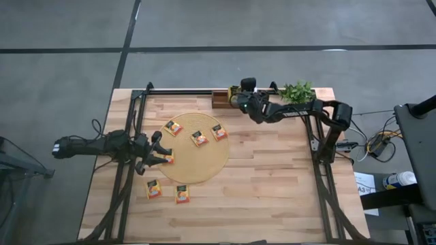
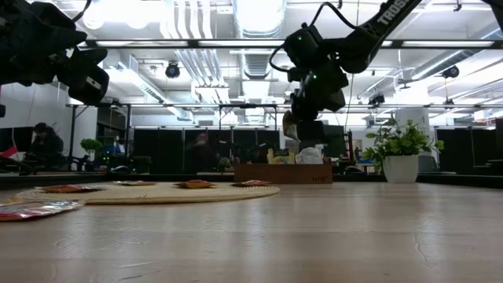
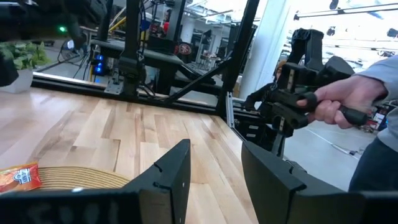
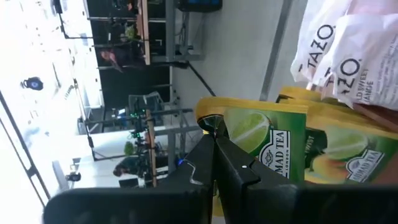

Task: Pick & Place Tea
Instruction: Put the yellow tea bag into the middle section of the wooden organizer

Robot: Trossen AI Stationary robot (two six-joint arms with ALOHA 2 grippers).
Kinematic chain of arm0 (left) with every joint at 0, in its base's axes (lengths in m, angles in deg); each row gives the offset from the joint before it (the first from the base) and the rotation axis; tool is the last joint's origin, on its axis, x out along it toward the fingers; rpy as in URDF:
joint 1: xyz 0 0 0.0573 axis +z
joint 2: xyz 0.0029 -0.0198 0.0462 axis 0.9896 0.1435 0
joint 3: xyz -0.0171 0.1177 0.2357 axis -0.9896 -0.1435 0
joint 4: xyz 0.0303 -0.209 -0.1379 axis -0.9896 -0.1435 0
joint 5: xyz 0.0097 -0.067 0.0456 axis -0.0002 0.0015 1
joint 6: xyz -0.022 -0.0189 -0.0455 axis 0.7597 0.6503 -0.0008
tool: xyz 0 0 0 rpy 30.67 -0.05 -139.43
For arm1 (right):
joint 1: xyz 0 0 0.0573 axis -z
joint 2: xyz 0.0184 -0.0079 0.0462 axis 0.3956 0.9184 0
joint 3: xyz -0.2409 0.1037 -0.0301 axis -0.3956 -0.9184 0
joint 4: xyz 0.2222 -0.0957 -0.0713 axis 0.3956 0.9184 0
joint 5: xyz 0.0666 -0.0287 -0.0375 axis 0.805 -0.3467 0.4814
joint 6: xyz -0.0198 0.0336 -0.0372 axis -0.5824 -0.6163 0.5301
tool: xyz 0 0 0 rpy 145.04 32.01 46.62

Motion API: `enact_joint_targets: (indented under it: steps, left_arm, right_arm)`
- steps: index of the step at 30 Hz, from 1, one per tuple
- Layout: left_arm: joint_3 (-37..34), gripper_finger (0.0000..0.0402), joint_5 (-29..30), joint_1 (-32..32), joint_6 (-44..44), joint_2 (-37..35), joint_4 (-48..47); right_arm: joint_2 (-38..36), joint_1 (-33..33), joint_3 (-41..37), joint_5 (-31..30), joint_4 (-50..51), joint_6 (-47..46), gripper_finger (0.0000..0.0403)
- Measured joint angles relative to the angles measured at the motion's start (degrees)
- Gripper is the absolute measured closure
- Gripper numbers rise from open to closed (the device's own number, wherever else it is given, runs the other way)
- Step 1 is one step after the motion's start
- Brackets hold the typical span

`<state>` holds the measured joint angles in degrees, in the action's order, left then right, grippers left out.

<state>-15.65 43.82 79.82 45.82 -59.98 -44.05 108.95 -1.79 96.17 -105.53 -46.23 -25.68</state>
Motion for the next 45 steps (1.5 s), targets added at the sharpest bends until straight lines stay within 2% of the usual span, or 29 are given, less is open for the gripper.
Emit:
enact_joint_targets:
  steps: [8, 20, 27, 45]
  left_arm:
    - [0.00, 0.0264, 0.00, 0.00, 0.00, 0.00, 0.00]
    - [0.00, 0.0264, 0.00, 0.02, 0.00, 0.04, -0.02]
    - [0.00, 0.0264, 0.00, 0.01, 0.00, 0.07, 0.00]
    - [0.00, 0.0264, 0.01, 0.02, 0.00, 0.14, -0.01]
  right_arm:
    - [0.52, 0.30, 0.22, 1.77, 2.96, -0.30, 0.0394]
    - [10.97, 0.14, 10.55, 3.99, 0.00, -0.99, 0.0394]
    - [9.57, -0.25, 9.33, 4.61, 8.20, -1.30, 0.0394]
    - [13.21, 1.80, 9.11, 7.38, 4.15, -2.77, 0.0394]
